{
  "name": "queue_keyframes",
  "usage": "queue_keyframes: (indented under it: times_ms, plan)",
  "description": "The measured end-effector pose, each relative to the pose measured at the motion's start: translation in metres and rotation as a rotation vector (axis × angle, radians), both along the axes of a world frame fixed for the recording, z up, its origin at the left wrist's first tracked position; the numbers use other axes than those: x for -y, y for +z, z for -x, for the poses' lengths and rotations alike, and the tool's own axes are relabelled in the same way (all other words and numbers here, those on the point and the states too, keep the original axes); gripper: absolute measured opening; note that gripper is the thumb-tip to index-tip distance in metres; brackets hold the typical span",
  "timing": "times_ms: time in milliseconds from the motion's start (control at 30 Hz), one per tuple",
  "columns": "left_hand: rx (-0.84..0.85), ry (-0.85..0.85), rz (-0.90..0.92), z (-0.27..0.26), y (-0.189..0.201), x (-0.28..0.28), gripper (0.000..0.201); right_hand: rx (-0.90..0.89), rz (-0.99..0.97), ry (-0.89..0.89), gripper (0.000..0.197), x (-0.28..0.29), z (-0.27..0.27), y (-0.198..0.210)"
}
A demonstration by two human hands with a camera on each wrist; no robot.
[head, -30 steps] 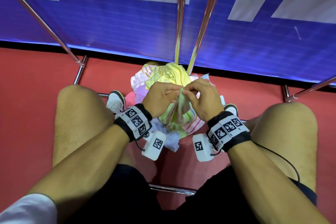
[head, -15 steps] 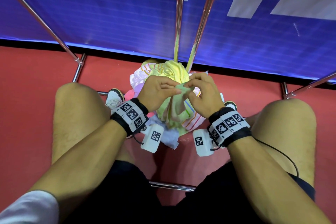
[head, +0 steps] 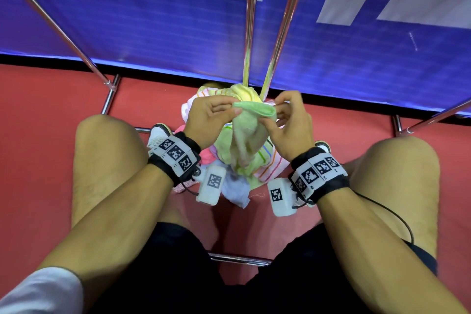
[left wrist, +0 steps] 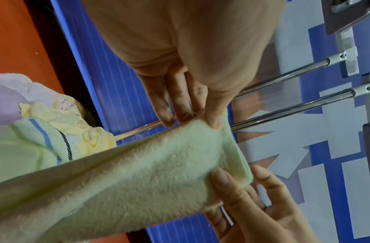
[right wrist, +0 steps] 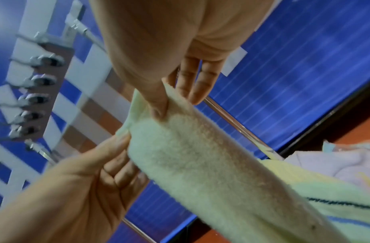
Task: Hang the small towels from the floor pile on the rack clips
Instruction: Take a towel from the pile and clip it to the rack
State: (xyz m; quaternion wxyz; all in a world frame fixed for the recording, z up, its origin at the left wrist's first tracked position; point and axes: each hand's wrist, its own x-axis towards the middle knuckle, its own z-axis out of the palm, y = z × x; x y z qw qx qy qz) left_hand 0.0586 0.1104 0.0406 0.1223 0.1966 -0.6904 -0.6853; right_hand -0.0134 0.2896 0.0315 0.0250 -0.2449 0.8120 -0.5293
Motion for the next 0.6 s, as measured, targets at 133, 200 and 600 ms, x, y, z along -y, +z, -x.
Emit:
queue_keyframes:
  times_ms: [133, 200, 600]
  plan:
    - [-0.014, 0.016, 0.014, -0.004, 0.005, 0.001, 0.024, 0.145, 0.065, 0.053, 0.040, 0.002, 0.007, 0.005]
    - [-0.024, 0.000, 0.009, -0.006, 0.010, 0.001, 0.024, 0.180, 0.038, 0.078, 0.018, 0.002, 0.007, 0.007]
    - [-0.241, -0.004, 0.084, 0.012, 0.148, 0.013, 0.015, 0.072, 0.219, 0.167, 0.014, 0.021, 0.033, 0.144]
